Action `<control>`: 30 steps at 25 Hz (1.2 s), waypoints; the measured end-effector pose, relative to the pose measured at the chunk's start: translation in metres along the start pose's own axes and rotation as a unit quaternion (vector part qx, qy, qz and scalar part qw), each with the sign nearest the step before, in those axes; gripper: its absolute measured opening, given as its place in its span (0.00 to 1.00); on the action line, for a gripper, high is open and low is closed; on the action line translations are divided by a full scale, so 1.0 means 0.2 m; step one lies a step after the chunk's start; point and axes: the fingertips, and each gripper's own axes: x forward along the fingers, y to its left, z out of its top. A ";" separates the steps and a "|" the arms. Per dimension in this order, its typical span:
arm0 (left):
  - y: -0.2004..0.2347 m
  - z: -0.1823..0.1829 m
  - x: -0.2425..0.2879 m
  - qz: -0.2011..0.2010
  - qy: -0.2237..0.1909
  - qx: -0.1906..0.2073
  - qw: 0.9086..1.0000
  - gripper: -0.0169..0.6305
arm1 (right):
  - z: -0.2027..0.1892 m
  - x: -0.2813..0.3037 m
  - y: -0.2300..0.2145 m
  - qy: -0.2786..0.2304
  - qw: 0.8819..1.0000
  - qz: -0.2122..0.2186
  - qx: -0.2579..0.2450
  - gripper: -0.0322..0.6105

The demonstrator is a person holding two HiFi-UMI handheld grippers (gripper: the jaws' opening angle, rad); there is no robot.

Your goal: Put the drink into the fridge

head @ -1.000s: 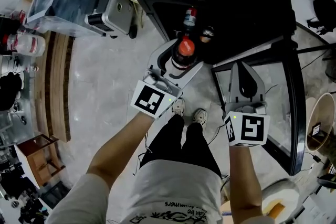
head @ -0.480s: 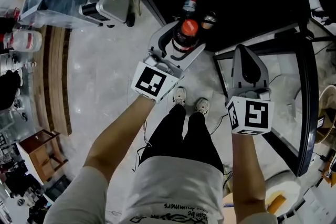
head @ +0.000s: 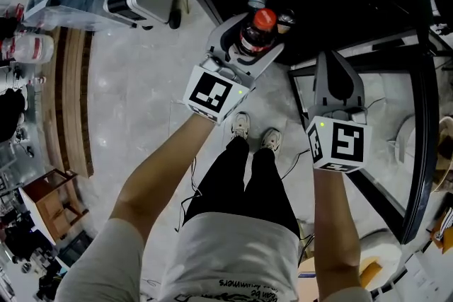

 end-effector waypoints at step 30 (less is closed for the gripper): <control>0.24 -0.27 0.27 0.035 0.011 0.005 0.999 0.52 | -0.15 0.37 -0.05 0.031 0.999 0.008 -0.013 0.06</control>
